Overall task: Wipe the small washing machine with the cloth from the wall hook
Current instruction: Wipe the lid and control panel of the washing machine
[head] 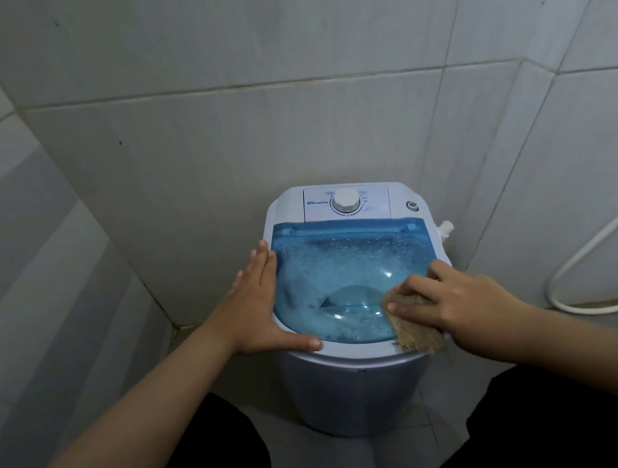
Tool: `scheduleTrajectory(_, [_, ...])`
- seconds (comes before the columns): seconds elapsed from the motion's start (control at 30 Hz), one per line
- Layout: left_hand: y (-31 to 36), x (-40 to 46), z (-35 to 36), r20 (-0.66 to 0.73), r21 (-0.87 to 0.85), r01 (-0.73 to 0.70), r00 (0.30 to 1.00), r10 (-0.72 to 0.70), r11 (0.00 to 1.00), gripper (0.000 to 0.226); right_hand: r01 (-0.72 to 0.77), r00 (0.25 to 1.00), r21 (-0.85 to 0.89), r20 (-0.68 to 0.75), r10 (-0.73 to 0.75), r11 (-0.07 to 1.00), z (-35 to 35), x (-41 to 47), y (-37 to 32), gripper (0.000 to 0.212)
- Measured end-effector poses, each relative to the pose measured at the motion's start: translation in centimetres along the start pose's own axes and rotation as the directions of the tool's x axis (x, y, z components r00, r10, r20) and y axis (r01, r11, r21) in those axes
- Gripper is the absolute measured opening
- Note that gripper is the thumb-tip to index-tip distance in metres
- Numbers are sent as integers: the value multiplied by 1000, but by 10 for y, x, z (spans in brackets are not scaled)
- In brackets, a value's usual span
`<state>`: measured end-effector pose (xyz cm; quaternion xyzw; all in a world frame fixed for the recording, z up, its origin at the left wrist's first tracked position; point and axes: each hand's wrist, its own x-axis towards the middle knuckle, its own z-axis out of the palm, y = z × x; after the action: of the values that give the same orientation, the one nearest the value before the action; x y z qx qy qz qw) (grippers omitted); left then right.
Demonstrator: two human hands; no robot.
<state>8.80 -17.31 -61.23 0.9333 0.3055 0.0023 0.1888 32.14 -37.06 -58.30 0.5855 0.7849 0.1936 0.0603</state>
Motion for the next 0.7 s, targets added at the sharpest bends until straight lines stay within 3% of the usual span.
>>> scheduleTrajectory(0.1, [0,0,-1,2,-6,-3,1000,3,1000,155,17,998,-18,58,-16,1000,-5,-6,14,49])
scheduleTrajectory(0.17, [0,0,0,-2,-9,-2,1000,2,1000,156,25,984,29,178,-30,999,-13,-2,25,51])
scheduleTrajectory(0.27, [-2,1,0,-3,-17,-3,1000,3,1000,158,-143,926,235,374,47,961,-30,17,44,48])
scheduleTrajectory(0.33, [-2,1,0,-7,-18,-5,1000,5,1000,158,-251,926,385,363,105,888,-40,35,47,50])
scheduleTrajectory(0.43, [-2,2,1,-11,-21,-8,1000,8,1000,157,-271,949,526,284,134,806,-44,64,34,58])
scheduleTrajectory(0.57, [-2,2,1,-12,-44,-13,1000,13,999,157,-215,951,589,306,31,779,-40,101,-1,49])
scheduleTrajectory(0.7, [-1,2,2,-16,-56,-32,999,31,998,156,-218,925,530,379,1,819,-34,114,-13,45])
